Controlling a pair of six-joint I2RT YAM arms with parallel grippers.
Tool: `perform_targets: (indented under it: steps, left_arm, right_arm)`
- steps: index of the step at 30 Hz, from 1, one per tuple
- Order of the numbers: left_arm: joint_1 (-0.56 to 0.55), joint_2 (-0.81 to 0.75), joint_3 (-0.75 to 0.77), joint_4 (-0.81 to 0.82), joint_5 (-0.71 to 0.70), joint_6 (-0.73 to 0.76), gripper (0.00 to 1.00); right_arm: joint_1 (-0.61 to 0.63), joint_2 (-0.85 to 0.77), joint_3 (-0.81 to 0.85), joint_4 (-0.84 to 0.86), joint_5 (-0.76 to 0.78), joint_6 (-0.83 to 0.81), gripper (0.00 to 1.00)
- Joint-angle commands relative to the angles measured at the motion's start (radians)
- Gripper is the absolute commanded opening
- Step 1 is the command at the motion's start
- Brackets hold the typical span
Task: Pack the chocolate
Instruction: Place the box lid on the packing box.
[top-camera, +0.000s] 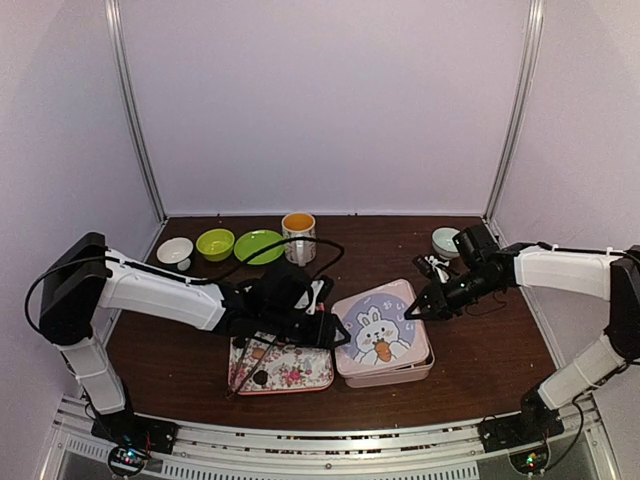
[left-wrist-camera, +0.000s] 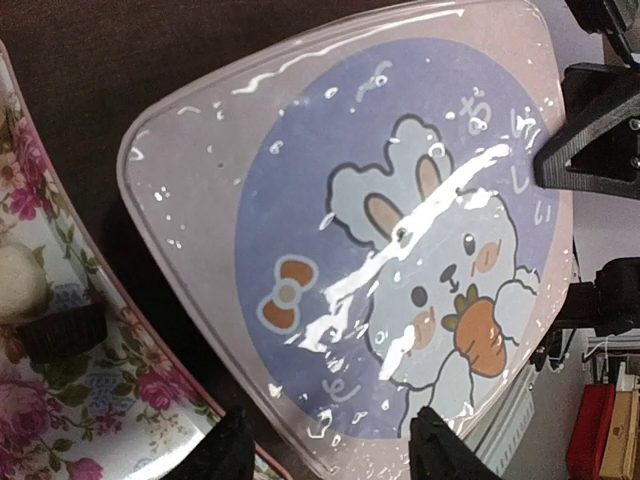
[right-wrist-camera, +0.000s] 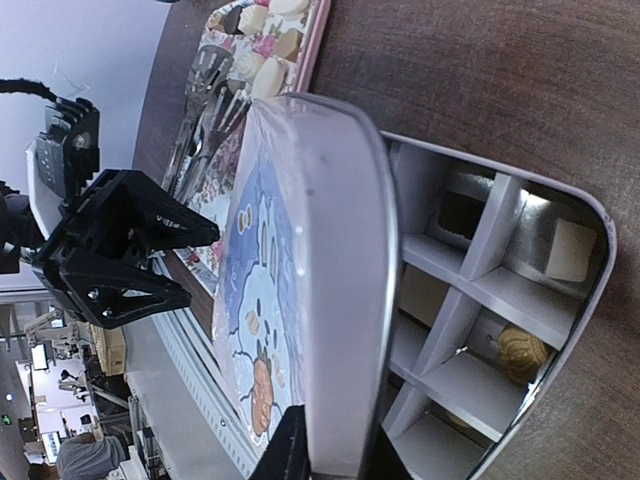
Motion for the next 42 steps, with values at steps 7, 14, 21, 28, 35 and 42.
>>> perform_targets:
  steps: [7, 14, 21, 28, 35, 42]
  left_arm:
    - [-0.004, 0.001, 0.027, 0.009, -0.011, -0.006, 0.52]
    - [-0.003, 0.065, 0.043, 0.066, 0.031, -0.031, 0.48]
    - [-0.003, 0.076, 0.068, 0.042, 0.019, -0.015, 0.40]
    - [-0.003, 0.071, 0.072, 0.033, 0.020, -0.010, 0.37]
    - [0.022, 0.057, 0.038, 0.063, 0.027, -0.011, 0.36]
    - [0.034, 0.066, 0.040, 0.090, 0.048, -0.021, 0.31]
  right_arm:
    - [-0.013, 0.037, 0.046, -0.049, 0.285, -0.065, 0.25]
    - [-0.013, 0.028, 0.052, -0.072, 0.352, -0.073, 0.34]
    - [-0.013, -0.031, 0.047, -0.088, 0.400, -0.074, 0.45]
    - [-0.013, -0.156, -0.053, 0.002, 0.355, -0.020, 0.59]
    - [-0.013, -0.228, -0.104, 0.069, 0.335, 0.016, 0.60]
    - [-0.013, -0.239, -0.169, 0.176, 0.321, 0.077, 0.62]
